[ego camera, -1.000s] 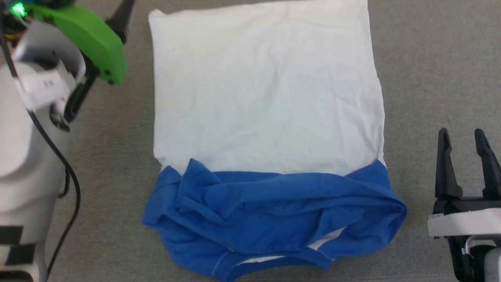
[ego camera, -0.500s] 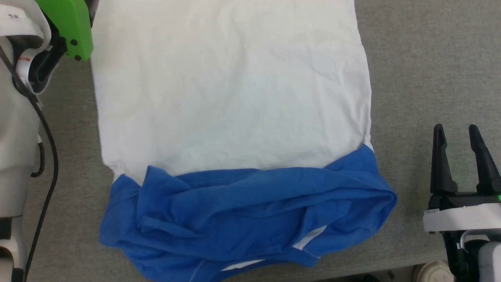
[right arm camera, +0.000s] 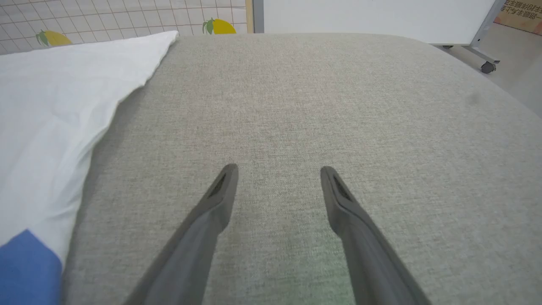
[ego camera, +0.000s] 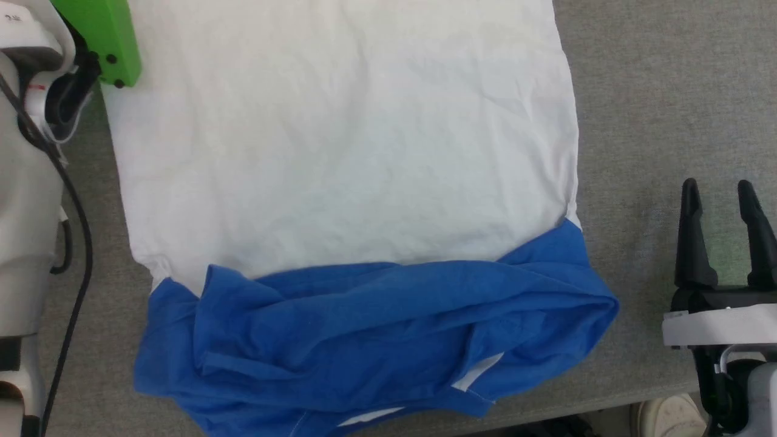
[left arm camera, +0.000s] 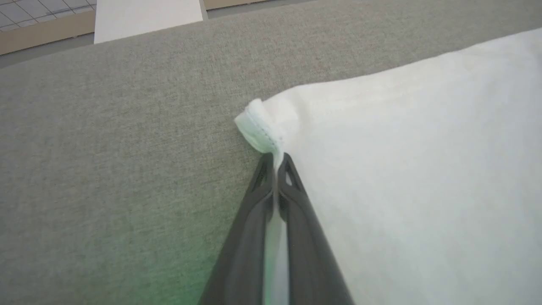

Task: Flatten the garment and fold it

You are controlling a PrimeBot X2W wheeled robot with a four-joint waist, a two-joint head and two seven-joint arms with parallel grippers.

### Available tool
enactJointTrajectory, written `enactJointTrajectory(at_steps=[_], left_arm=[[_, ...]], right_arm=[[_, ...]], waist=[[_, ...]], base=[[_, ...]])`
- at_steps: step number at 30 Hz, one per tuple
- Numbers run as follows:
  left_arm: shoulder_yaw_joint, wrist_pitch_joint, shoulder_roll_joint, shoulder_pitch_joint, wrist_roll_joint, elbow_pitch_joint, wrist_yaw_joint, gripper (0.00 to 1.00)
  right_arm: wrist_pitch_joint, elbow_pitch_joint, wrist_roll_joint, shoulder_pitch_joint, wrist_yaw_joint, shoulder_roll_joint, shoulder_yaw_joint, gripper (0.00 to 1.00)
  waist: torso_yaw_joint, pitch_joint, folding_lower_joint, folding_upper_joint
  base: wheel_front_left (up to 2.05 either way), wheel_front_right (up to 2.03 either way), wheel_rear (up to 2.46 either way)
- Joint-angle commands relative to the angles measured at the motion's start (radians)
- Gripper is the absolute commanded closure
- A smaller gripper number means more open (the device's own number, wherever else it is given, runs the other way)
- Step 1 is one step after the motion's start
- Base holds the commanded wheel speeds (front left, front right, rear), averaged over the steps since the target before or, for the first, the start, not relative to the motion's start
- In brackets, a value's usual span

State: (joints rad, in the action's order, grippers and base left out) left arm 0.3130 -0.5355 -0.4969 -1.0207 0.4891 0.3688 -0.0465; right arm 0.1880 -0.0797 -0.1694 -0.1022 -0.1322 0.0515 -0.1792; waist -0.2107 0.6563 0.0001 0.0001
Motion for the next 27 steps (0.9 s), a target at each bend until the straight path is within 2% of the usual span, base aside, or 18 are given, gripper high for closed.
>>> enactJointTrajectory(at_steps=[1, 4, 8, 11, 14, 21, 27], left_arm=[[0.008, 0.013, 0.009, 0.015, 0.013, 0.007, -0.009, 1.00], [0.021, 0.050, 0.029, 0.029, 0.020, 0.007, -0.024, 1.00], [0.045, 0.082, 0.054, 0.050, 0.031, 0.010, -0.041, 1.00], [0.062, 0.098, 0.067, 0.056, 0.035, 0.009, -0.049, 1.00], [0.072, 0.109, 0.080, 0.049, 0.040, 0.009, -0.054, 1.00], [0.099, 0.137, 0.113, 0.017, 0.040, 0.028, -0.061, 1.00], [0.126, 0.155, 0.137, -0.013, 0.036, 0.049, -0.067, 1.00]], right_arm=[[0.001, -0.006, 0.011, -0.023, 0.002, -0.001, -0.006, 0.00], [-0.018, -0.031, 0.033, -0.046, 0.002, -0.001, -0.016, 0.00], [-0.095, -0.090, 0.048, -0.124, 0.002, -0.001, -0.023, 0.00], [-0.221, -0.131, 0.042, -0.216, 0.002, 0.006, -0.022, 0.00], [-0.378, -0.137, 0.012, -0.318, 0.002, 0.051, -0.009, 0.00], [-0.708, -0.004, -0.036, -0.593, 0.002, 0.162, 0.053, 0.00], [-0.896, 0.185, -0.024, -0.768, 0.002, 0.153, 0.075, 0.00]], waist=[[0.022, -0.027, -0.0001, -0.0001], [0.045, -0.058, -0.0001, -0.0001], [0.074, -0.096, -0.0001, -0.0001], [0.092, -0.109, -0.0001, -0.0001], [0.108, -0.107, -0.0001, -0.0001], [0.148, -0.081, -0.0001, -0.0001], [0.174, -0.059, -0.0001, -0.0001]], base=[[0.00, 0.00, 0.00], [0.00, 0.00, 0.00], [0.00, 0.00, 0.00], [0.00, 0.00, 0.00], [0.00, 0.00, 0.00], [0.00, 0.00, 0.00], [0.00, 0.00, 0.00]])
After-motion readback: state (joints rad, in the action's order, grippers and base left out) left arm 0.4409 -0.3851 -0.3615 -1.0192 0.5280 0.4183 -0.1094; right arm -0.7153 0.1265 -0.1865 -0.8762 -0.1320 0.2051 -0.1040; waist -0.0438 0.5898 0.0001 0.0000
